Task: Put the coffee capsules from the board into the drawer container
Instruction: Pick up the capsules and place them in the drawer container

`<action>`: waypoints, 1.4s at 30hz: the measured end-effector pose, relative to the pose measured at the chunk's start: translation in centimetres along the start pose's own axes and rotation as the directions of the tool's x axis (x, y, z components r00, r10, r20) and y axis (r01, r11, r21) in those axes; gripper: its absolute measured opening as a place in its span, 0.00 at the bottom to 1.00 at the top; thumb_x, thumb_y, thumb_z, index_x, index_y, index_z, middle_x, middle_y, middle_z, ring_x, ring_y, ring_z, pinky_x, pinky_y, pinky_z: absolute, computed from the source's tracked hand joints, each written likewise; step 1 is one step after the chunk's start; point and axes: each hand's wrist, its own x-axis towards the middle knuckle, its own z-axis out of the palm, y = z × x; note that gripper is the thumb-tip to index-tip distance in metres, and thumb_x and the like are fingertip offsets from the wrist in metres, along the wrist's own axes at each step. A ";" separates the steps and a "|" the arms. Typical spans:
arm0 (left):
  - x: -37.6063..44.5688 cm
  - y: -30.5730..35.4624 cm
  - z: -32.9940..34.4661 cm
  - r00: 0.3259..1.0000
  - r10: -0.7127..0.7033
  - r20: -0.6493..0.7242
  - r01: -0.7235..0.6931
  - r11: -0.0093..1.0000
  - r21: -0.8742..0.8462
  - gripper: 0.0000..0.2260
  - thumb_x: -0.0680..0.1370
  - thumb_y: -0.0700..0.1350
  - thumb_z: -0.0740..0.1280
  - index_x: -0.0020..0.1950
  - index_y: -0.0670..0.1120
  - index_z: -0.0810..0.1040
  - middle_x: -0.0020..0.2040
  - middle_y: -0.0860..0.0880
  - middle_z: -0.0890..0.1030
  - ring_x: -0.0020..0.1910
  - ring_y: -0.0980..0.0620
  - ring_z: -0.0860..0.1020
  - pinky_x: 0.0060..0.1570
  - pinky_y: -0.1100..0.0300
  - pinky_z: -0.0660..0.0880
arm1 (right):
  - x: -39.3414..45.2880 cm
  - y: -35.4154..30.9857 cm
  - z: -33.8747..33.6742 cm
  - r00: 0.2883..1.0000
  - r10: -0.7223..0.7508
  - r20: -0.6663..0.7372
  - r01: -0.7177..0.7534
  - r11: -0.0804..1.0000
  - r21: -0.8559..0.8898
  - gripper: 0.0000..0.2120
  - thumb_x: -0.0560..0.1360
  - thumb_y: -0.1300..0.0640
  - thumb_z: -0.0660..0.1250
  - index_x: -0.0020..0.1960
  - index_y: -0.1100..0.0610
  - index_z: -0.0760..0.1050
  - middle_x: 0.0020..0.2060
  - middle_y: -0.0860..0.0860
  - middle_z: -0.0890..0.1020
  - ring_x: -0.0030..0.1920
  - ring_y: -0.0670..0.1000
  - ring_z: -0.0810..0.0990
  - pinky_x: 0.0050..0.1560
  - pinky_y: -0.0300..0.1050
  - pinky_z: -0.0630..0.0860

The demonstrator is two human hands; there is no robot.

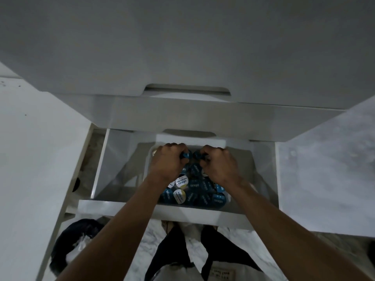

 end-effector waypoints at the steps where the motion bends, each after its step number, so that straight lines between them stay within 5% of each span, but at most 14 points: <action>1: 0.1 0.0 0.1 1.000 -0.001 0.000 0.001 1.000 0.013 0.10 0.73 0.44 0.71 0.54 0.48 0.81 0.47 0.45 0.84 0.47 0.45 0.80 0.50 0.50 0.78 | 0.0 0.0 0.1 1.000 -0.007 0.002 0.007 1.000 -0.017 0.12 0.74 0.55 0.67 0.58 0.50 0.78 0.49 0.54 0.84 0.50 0.56 0.81 0.45 0.47 0.78; 19: -0.3 -0.7 0.7 0.996 0.092 -0.014 -0.089 0.984 0.153 0.10 0.78 0.51 0.65 0.56 0.53 0.81 0.51 0.48 0.85 0.53 0.46 0.79 0.57 0.50 0.72 | 0.0 0.3 0.1 0.999 -0.038 0.025 0.039 0.999 -0.035 0.12 0.77 0.51 0.64 0.59 0.46 0.79 0.51 0.52 0.85 0.53 0.55 0.81 0.49 0.47 0.77; 30: -0.5 -1.0 0.7 0.996 0.087 -0.030 -0.082 0.989 0.126 0.08 0.77 0.48 0.68 0.51 0.47 0.84 0.54 0.48 0.80 0.54 0.48 0.77 0.56 0.51 0.73 | 0.3 0.9 0.4 1.000 0.001 -0.002 -0.001 0.997 0.075 0.10 0.74 0.57 0.70 0.55 0.52 0.82 0.50 0.52 0.85 0.50 0.53 0.82 0.51 0.50 0.80; 42: -0.6 -0.8 0.4 0.997 0.055 -0.050 -0.053 0.997 0.048 0.08 0.74 0.45 0.71 0.52 0.46 0.83 0.53 0.48 0.80 0.51 0.47 0.79 0.54 0.48 0.76 | -0.1 0.4 0.2 1.000 0.023 -0.018 -0.023 1.000 0.011 0.14 0.76 0.51 0.67 0.61 0.49 0.78 0.51 0.52 0.84 0.52 0.54 0.81 0.49 0.47 0.78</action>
